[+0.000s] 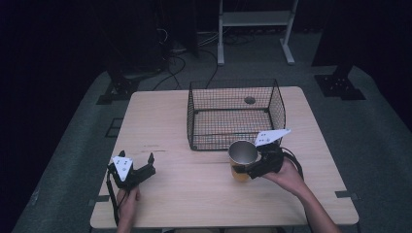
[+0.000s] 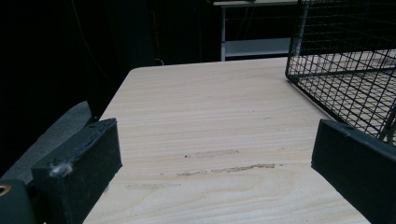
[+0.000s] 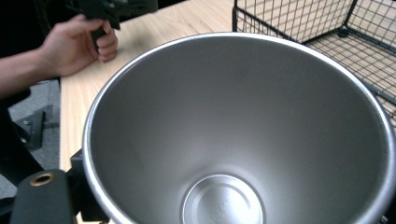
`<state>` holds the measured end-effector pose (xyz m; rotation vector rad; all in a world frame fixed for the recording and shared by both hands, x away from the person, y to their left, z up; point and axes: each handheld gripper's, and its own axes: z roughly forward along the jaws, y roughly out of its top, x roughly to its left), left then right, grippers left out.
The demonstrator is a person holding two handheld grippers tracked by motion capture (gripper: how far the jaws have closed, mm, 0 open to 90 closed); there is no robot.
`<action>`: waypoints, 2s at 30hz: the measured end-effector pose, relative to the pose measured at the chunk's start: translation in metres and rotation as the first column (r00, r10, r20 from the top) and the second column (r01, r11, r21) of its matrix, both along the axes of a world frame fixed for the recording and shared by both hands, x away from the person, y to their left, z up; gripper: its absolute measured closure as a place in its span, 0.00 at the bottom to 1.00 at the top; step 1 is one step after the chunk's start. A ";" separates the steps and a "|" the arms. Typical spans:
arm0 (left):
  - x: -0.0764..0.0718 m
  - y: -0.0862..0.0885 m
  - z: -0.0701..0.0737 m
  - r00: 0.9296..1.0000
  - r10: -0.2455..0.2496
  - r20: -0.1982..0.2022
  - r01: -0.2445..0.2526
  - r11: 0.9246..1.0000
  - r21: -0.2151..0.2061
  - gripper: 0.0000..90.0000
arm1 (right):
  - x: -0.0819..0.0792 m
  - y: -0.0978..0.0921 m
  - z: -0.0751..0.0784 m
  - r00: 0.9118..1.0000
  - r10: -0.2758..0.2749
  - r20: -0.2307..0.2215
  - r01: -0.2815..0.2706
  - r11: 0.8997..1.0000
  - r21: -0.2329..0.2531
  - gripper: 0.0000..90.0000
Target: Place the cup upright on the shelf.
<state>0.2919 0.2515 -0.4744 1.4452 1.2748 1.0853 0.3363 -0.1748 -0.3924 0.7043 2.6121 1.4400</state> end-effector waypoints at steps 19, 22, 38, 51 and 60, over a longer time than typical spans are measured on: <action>0.000 0.000 0.000 1.000 0.001 0.001 -0.001 1.000 -0.006 0.01 | 0.021 0.007 0.039 0.999 0.039 -0.001 -0.039 0.999 0.006 0.15; 0.000 0.000 0.000 1.000 0.000 0.001 0.000 1.000 -0.004 0.01 | 0.026 0.009 0.045 0.999 0.042 -0.001 -0.042 0.999 0.002 0.15; 0.000 0.000 0.000 1.000 0.000 0.001 0.000 1.000 -0.004 0.01 | 0.046 0.012 0.066 0.999 0.042 -0.009 -0.042 0.999 -0.003 0.15; 0.000 0.000 0.000 1.000 -0.001 0.001 0.001 1.000 -0.005 0.01 | 0.064 0.016 0.085 0.999 0.047 -0.015 -0.047 0.999 -0.015 0.14; 0.000 0.000 0.000 1.000 -0.004 0.001 0.004 1.000 -0.007 0.01 | 0.078 0.020 0.095 0.998 0.050 -0.026 -0.051 0.998 -0.025 0.14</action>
